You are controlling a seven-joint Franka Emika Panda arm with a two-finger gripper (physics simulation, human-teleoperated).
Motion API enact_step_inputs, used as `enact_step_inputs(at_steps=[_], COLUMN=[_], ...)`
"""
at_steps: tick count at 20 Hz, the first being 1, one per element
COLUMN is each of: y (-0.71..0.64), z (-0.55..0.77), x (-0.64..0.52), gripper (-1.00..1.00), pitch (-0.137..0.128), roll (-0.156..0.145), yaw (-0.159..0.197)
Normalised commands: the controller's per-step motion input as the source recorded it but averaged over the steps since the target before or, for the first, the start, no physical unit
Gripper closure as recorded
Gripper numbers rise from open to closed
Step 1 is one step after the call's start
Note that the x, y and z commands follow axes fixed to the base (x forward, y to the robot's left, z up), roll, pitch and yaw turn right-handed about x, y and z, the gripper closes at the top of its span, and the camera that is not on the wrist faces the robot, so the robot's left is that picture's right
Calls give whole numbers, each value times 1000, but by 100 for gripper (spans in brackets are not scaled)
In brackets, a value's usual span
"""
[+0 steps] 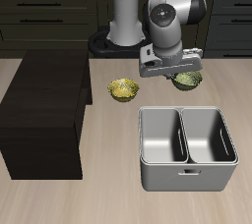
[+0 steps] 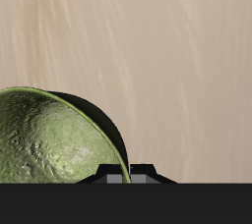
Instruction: Place the green bowl on top of the shelf
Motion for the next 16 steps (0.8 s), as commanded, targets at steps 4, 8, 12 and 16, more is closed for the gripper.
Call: enact_step_inputs(at_steps=[4,8,12,16], y=[-209,-205,-108,-69], z=[601,574,658,573], x=[-27,-46,-138,-120], gripper=[100,100,100,100], pitch=[-117,-86,-107,-86], roll=[-21,-24,-8,-11], yaw=[54,27,16,14])
